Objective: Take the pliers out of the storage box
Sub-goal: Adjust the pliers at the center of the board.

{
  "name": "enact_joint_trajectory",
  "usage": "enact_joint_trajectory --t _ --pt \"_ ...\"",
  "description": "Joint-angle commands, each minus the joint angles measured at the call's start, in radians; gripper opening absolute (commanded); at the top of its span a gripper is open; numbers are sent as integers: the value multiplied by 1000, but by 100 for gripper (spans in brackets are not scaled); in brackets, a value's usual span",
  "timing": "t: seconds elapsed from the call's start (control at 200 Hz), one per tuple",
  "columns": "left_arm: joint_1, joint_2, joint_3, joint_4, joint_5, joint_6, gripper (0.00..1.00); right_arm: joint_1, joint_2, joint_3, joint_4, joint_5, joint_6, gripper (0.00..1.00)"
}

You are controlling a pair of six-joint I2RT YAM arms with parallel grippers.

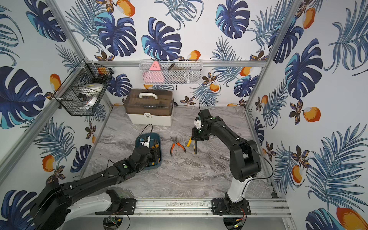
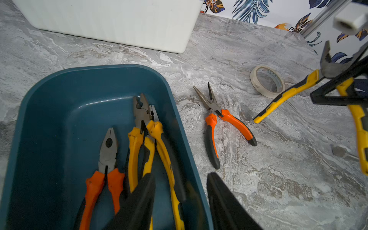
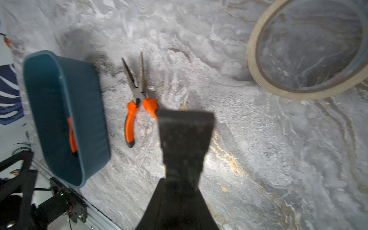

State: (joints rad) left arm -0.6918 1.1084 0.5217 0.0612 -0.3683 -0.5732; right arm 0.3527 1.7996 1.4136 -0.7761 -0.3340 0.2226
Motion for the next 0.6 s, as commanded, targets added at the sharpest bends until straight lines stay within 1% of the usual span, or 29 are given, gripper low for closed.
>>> enact_joint_trajectory --t 0.0,0.14,0.225,0.325,0.4,0.59 --pt "1 -6 6 21 6 19 51 3 15 -10 11 -24 -20 0" --pt "0 -10 4 24 3 21 51 8 -3 -67 84 -149 11 0" --pt "1 -7 6 24 6 21 51 34 -8 -95 118 -210 23 0" --pt "1 -4 6 24 8 21 51 72 3 -97 129 -213 24 0" --pt "1 -4 6 24 8 21 51 81 20 -89 136 -204 29 0" --pt "0 -4 4 23 8 22 51 76 80 -68 169 -112 47 0"
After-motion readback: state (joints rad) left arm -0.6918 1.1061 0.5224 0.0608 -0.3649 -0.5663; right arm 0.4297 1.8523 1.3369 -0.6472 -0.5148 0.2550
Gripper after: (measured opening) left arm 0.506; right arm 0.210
